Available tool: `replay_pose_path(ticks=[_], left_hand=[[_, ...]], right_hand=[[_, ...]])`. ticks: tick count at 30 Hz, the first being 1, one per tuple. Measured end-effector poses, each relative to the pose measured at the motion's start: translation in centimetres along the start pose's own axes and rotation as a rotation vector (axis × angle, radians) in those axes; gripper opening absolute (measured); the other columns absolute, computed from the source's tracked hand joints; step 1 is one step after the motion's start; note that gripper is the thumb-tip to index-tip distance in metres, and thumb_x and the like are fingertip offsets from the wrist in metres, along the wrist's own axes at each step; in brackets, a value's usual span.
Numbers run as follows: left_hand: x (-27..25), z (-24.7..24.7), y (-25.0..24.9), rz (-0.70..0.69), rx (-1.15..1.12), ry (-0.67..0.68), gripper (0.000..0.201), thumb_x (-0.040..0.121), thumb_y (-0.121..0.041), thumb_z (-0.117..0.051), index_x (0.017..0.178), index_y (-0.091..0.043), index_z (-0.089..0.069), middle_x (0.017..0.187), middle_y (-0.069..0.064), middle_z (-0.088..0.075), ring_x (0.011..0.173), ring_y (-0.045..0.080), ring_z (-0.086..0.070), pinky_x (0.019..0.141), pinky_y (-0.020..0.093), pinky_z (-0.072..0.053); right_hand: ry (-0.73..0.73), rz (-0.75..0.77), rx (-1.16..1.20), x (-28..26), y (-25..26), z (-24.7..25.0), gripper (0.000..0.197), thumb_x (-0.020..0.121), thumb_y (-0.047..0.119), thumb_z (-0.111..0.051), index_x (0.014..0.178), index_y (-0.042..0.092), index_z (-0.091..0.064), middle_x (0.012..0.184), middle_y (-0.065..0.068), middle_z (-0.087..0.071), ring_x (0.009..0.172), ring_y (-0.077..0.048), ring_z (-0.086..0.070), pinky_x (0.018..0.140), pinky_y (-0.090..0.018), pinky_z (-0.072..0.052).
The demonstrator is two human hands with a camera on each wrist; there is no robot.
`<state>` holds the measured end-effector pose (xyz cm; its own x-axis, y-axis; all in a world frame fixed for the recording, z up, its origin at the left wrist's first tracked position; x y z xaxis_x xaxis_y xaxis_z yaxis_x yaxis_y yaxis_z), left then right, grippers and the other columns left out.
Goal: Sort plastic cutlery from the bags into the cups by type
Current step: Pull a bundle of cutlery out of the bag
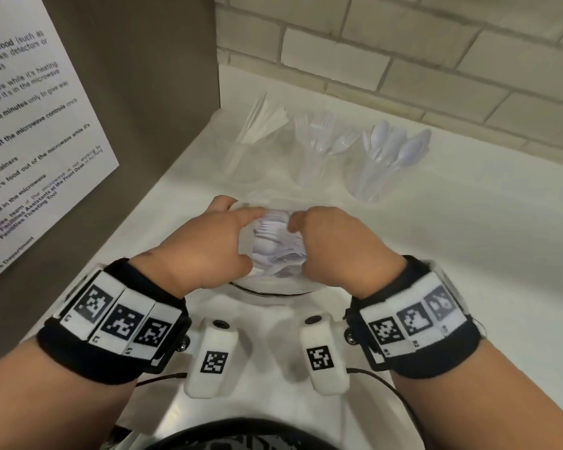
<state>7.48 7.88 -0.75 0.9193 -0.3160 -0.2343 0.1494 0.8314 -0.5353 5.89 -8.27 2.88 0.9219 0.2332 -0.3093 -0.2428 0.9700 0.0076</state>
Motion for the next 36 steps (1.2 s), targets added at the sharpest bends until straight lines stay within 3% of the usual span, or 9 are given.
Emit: replay_pose_path(ticks=[5, 7, 9, 11, 15, 19, 23, 30, 36], left_hand=[[0.2, -0.4, 0.7, 0.024, -0.046, 0.034, 0.094, 0.072, -0.013, -0.070, 0.146, -0.039, -0.018, 0.144, -0.007, -0.020, 0.102, 0.020, -0.059, 0.080, 0.032, -0.055], [0.3, -0.7, 1.2, 0.028, -0.124, 0.068, 0.098, 0.072, -0.012, -0.070, 0.146, -0.044, -0.015, 0.143, -0.006, -0.021, 0.103, 0.016, -0.056, 0.070, 0.021, -0.052], [0.4, -1.0, 1.6, 0.048, -0.175, 0.074, 0.099, 0.072, -0.011, -0.071, 0.147, -0.043, -0.015, 0.143, -0.004, -0.023, 0.106, 0.014, -0.051, 0.065, 0.009, -0.042], [0.2, -1.3, 1.9, 0.087, -0.196, 0.074, 0.098, 0.071, -0.011, -0.071, 0.147, -0.042, -0.018, 0.143, -0.002, -0.023, 0.106, 0.015, -0.051, 0.067, 0.011, -0.041], [-0.2, -1.5, 2.2, 0.153, -0.149, 0.130, 0.097, 0.073, -0.017, -0.071, 0.145, -0.048, -0.013, 0.137, 0.005, -0.025, 0.096, 0.019, -0.058, 0.067, 0.018, -0.048], [0.0, -1.1, 2.0, 0.157, -0.101, 0.112, 0.101, 0.072, -0.016, -0.071, 0.145, -0.047, -0.007, 0.124, 0.003, -0.034, 0.082, 0.016, -0.058, 0.054, 0.018, -0.045], [-0.1, -0.8, 1.5, 0.156, -0.001, 0.080, 0.102, 0.070, -0.016, -0.072, 0.144, -0.046, -0.008, 0.128, 0.003, -0.030, 0.077, 0.018, -0.058, 0.059, 0.026, -0.053], [0.0, -0.4, 0.8, 0.124, 0.098, 0.112, 0.104, 0.069, -0.017, -0.073, 0.144, -0.043, -0.007, 0.123, 0.002, -0.035, 0.081, 0.022, -0.061, 0.056, 0.024, -0.048], [1.0, 0.1, 1.1, 0.120, 0.113, 0.115, 0.100, 0.073, -0.011, -0.065, 0.146, -0.044, -0.005, 0.105, 0.005, -0.049, 0.079, 0.023, -0.059, 0.053, 0.025, -0.043]], right_hand=[[-0.050, 0.067, 0.079, 2.2, 0.8, -1.9, 0.046, 0.079, 0.043, -0.070, 0.112, 0.015, -0.053, 0.105, -0.004, -0.061, 0.096, -0.024, -0.060, 0.076, -0.032, -0.047], [-0.063, 0.109, 0.082, 2.3, 1.2, -2.7, 0.048, 0.081, 0.049, -0.066, 0.113, 0.015, -0.056, 0.106, -0.005, -0.061, 0.098, -0.024, -0.057, 0.078, -0.031, -0.044], [-0.049, 0.139, 0.043, 2.3, 1.6, -3.5, 0.057, 0.082, 0.048, -0.065, 0.124, 0.014, -0.051, 0.112, -0.007, -0.058, 0.104, -0.026, -0.056, 0.084, -0.034, -0.046], [-0.026, 0.120, 0.020, 2.3, 1.8, -3.8, 0.057, 0.080, 0.044, -0.068, 0.125, 0.014, -0.050, 0.112, -0.006, -0.057, 0.104, -0.026, -0.057, 0.082, -0.035, -0.049], [-0.060, 0.038, 0.042, 2.8, 1.6, -3.6, 0.039, 0.076, 0.048, -0.068, 0.102, 0.019, -0.061, 0.092, 0.002, -0.058, 0.092, -0.019, -0.062, 0.069, -0.029, -0.049], [-0.078, 0.078, 0.071, 2.8, 2.3, -4.4, 0.052, 0.080, 0.038, -0.067, 0.126, 0.021, -0.047, 0.116, 0.001, -0.056, 0.106, -0.022, -0.058, 0.075, -0.034, -0.047], [-0.076, 0.021, 0.097, 2.8, 1.8, -4.5, 0.056, 0.080, 0.036, -0.071, 0.122, 0.009, -0.045, 0.115, -0.006, -0.058, 0.101, -0.028, -0.061, 0.077, -0.035, -0.048], [-0.084, 0.047, 0.052, 3.0, 1.6, -4.0, 0.051, 0.079, 0.039, -0.070, 0.123, 0.018, -0.052, 0.120, -0.003, -0.055, 0.114, -0.027, -0.052, 0.092, -0.039, -0.041], [-0.018, 0.077, 0.066, 3.4, 1.1, -3.7, 0.049, 0.081, 0.043, -0.065, 0.121, 0.016, -0.051, 0.112, -0.002, -0.056, 0.103, -0.024, -0.059, 0.079, -0.035, -0.049]])
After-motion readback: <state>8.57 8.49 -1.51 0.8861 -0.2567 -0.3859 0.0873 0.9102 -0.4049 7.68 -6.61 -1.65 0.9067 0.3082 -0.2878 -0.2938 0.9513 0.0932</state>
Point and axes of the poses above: each hand's wrist, its own x-axis towards the middle knuckle, its own z-axis out of the back of the hand, y = z × x, the point moved 3 cm from there along x, towards the middle knuckle
